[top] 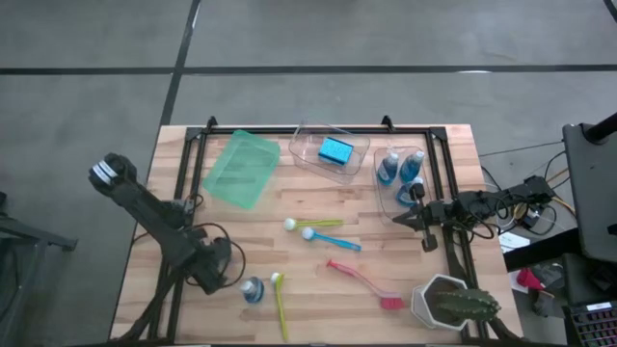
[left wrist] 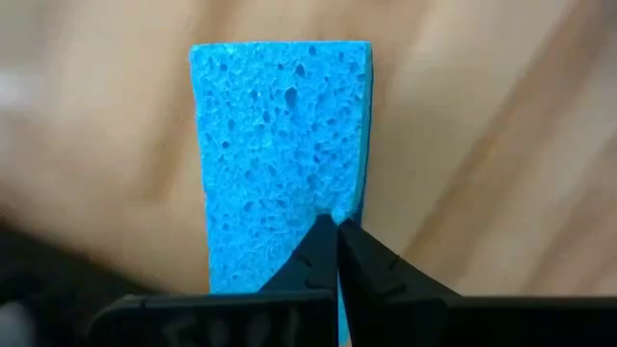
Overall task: Pick & Place Kitchen Sink Supplies
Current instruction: Put the blue sponge wipe into the left transparent bin
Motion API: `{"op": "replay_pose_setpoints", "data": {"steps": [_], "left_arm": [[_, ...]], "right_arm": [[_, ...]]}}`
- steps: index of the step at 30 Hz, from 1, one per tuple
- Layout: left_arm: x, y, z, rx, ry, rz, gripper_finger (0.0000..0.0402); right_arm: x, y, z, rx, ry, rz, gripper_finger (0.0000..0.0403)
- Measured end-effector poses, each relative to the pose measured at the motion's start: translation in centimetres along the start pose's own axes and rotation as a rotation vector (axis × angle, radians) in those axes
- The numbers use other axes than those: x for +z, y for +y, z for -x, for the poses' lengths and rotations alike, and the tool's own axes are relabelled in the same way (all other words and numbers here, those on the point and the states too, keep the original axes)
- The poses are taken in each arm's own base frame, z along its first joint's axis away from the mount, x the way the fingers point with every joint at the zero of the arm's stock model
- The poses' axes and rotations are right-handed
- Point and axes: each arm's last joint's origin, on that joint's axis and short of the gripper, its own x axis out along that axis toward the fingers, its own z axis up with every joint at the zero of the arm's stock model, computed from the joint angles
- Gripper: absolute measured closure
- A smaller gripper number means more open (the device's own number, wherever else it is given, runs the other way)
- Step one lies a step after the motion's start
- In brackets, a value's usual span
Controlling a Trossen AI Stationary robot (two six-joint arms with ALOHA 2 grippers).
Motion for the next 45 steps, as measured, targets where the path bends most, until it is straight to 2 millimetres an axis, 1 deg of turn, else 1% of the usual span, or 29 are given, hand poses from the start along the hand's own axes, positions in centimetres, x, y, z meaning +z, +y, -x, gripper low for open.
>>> {"op": "replay_pose_setpoints", "data": {"steps": [2, 4, 7, 9, 13, 20, 28, 32, 40, 45], "left_arm": [[0.1, 0.2, 1.2, 0.049, -0.025, -0.018, 0.0401], [0.3, 0.1, 2.4, 0.056, -0.071, -0.041, 0.0401], [0.6, 0.5, 4.0, 0.129, -0.118, -0.066, 0.0401], [0.8, 0.5, 5.0, 0.157, -0.179, -0.089, 0.0401], [1.4, 0.7, 6.5, 0.225, -0.289, -0.164, 0.0401], [3.2, 1.9, 9.1, 0.333, -0.393, -0.208, 0.0401], [7.3, 3.3, 10.7, 0.385, -0.422, -0.275, 0.0401], [9.7, 4.0, 11.4, 0.386, -0.457, -0.349, 0.0402], [14.5, 5.5, 12.7, 0.388, -0.587, -0.530, 0.0402], [17.0, 6.4, 13.5, 0.384, -0.706, -0.580, 0.0402]], "right_arm": [[0.0, 0.0, 0.0, 0.000, 0.000, 0.000, 0.0394], [0.0, 0.0, 0.0, 0.000, 0.000, 0.000, 0.0394], [0.0, 0.0, 0.0, 0.000, 0.000, 0.000, 0.0394], [0.0, 0.0, 0.0, 0.000, 0.000, 0.000, 0.0394], [0.0, 0.0, 0.0, 0.000, 0.000, 0.000, 0.0394], [0.0, 0.0, 0.0, 0.000, 0.000, 0.000, 0.0394], [0.0, 0.0, 0.0, 0.000, 0.000, 0.000, 0.0394], [0.0, 0.0, 0.0, 0.000, 0.000, 0.000, 0.0394], [0.0, 0.0, 0.0, 0.000, 0.000, 0.000, 0.0394], [0.0, 0.0, 0.0, 0.000, 0.000, 0.000, 0.0394]]}}
